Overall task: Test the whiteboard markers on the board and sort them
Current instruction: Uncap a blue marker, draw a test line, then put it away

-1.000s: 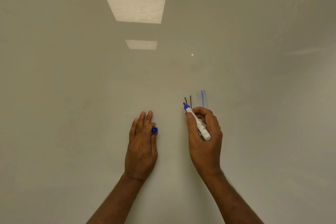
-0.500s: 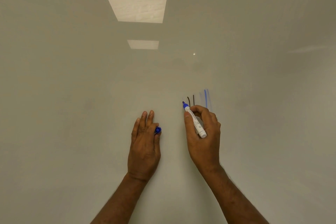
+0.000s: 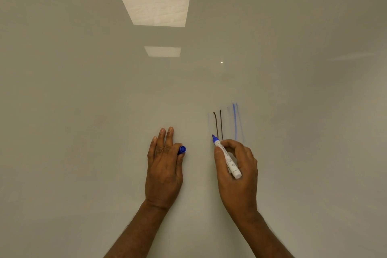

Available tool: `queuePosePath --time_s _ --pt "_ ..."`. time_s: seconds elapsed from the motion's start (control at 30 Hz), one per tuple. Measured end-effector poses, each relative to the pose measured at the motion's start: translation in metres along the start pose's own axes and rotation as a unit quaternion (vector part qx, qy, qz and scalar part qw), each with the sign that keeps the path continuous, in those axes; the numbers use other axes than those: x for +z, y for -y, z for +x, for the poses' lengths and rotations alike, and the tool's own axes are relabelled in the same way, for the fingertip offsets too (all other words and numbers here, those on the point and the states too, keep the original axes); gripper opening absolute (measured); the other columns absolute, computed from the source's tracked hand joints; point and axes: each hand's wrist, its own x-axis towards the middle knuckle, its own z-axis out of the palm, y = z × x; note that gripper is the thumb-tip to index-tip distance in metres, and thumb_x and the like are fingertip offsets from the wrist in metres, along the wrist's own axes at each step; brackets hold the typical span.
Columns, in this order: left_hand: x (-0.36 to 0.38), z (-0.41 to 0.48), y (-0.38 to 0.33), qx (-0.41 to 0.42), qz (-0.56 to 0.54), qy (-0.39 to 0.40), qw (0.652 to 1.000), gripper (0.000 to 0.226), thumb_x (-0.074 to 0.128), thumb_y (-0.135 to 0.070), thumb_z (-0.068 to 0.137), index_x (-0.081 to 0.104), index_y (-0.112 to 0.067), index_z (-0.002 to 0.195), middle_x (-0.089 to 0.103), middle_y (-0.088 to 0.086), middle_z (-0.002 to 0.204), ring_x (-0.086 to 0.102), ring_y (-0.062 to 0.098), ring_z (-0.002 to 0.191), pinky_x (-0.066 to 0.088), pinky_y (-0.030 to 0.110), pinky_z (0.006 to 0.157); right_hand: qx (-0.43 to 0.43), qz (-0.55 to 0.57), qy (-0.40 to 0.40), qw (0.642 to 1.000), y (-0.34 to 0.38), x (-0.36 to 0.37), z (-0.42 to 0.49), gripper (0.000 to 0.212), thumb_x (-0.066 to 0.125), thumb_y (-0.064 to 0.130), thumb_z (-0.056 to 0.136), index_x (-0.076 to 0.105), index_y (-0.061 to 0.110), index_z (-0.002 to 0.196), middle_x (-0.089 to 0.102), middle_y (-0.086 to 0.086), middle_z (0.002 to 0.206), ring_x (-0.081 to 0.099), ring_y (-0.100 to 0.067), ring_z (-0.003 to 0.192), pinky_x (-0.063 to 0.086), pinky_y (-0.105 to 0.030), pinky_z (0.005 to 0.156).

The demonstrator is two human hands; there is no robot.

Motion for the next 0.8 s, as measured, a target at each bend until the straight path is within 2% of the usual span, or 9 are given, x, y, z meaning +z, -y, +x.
queuePosePath --time_s 0.1,0.23,0.3,0.43,0.6,0.73,0.8 --pt "0.0 0.0 0.0 -0.001 0.006 0.001 1.0 0.021 0.047 -0.022 0.105 0.056 -0.011 0.121 0.043 0.016 0.154 0.031 0.027 0.152 0.022 0.043 0.126 -0.017 0.006 0.002 1.0 0.015 0.009 0.021 0.027 0.053 0.053 0.087 0.057 0.039 0.111 0.061 0.013 0.101 0.06 -0.014 0.096 0.052 -0.028 0.082" --pt "0.0 -0.001 0.001 0.004 0.014 0.003 1.0 0.021 0.049 -0.02 0.104 0.059 -0.009 0.119 0.043 0.017 0.154 0.033 0.03 0.15 0.021 0.043 0.126 -0.025 -0.003 0.008 1.0 0.018 0.022 0.038 0.031 0.055 0.052 0.088 0.061 0.034 0.113 0.059 0.021 0.1 0.058 -0.009 0.096 0.053 -0.039 0.084" --pt "0.0 -0.001 0.001 0.003 0.023 0.007 1.0 0.024 0.049 -0.02 0.104 0.063 -0.006 0.116 0.044 0.018 0.154 0.034 0.031 0.15 0.02 0.042 0.126 -0.025 -0.008 0.009 1.0 0.016 0.023 0.038 0.034 0.054 0.053 0.088 0.061 0.033 0.114 0.06 0.018 0.1 0.058 -0.009 0.096 0.054 -0.039 0.083" --pt "0.0 -0.001 0.0 0.003 0.033 0.009 0.999 0.025 0.05 -0.019 0.104 0.066 -0.003 0.112 0.044 0.019 0.154 0.033 0.032 0.15 0.021 0.044 0.126 -0.043 -0.018 0.019 0.999 0.008 0.018 0.026 0.026 0.055 0.05 0.087 0.055 0.04 0.111 0.054 0.024 0.099 0.059 -0.012 0.094 0.054 -0.037 0.081" --pt "0.0 0.0 -0.001 0.01 0.038 0.002 0.999 0.024 0.05 -0.018 0.104 0.066 -0.002 0.112 0.045 0.021 0.153 0.037 0.035 0.148 0.024 0.047 0.125 -0.03 -0.04 0.038 0.998 -0.003 0.004 -0.006 0.027 0.053 0.052 0.085 0.054 0.04 0.11 0.055 0.022 0.099 0.058 -0.016 0.094 0.045 -0.021 0.078" --pt "0.001 -0.001 -0.001 0.012 0.034 0.001 0.999 0.025 0.05 -0.018 0.104 0.065 -0.001 0.113 0.046 0.021 0.152 0.036 0.035 0.148 0.023 0.047 0.125 -0.011 -0.045 0.054 0.997 -0.009 -0.005 -0.021 0.028 0.052 0.053 0.082 0.052 0.04 0.107 0.049 0.031 0.099 0.058 -0.012 0.083 0.046 -0.025 0.077" --pt "0.001 -0.001 0.0 0.006 0.025 0.005 1.0 0.026 0.049 -0.019 0.104 0.064 -0.002 0.116 0.044 0.019 0.153 0.034 0.033 0.15 0.021 0.045 0.126 0.028 -0.035 0.088 0.995 -0.006 -0.011 -0.022 0.019 0.052 0.057 0.082 0.052 0.047 0.098 0.054 0.029 0.093 0.06 -0.012 0.081 0.05 -0.025 0.074"
